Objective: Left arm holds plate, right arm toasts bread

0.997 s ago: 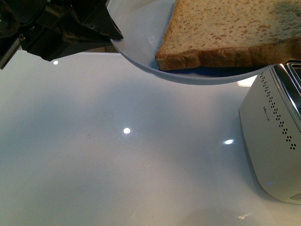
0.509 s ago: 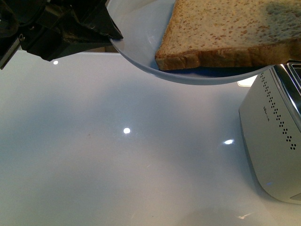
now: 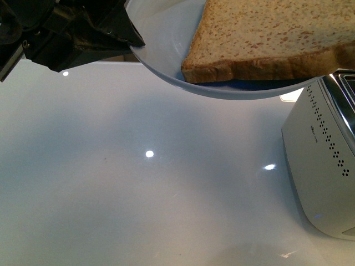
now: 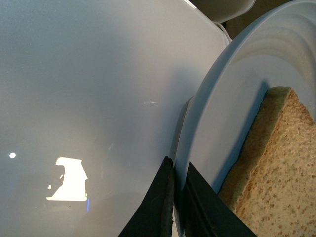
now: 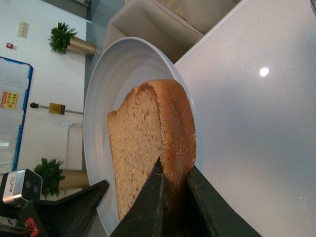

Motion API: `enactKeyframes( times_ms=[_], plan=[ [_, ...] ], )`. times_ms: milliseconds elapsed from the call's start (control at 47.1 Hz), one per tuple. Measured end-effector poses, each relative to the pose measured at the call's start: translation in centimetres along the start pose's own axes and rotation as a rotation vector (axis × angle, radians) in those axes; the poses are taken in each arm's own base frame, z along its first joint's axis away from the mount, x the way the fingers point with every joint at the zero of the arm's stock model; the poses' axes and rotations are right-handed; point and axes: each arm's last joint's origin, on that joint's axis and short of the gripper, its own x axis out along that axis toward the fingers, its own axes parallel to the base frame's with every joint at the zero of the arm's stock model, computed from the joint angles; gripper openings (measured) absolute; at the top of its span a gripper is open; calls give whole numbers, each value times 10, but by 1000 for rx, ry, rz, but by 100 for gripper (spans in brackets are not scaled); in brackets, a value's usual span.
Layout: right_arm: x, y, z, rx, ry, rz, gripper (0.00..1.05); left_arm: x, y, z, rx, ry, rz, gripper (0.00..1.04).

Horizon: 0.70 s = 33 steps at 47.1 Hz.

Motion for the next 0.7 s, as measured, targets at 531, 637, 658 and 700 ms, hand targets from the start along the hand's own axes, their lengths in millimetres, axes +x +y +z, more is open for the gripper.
enactKeyframes(
  times_ms=[531,637,658,700],
  plan=[
    [-20,17,18,-17,-66,53,3,0,0,0,-1,1,-1,3],
    [-38,31,36,-66,-153,100,3,0,0,0,-2,1,-1,3],
    [-43,35,40,-87,-187,102,3,0,0,0,-2,1,-1,3],
    [-50,40,47,-120,-230,103,3,0,0,0,-3,1,-1,3]
  ],
)
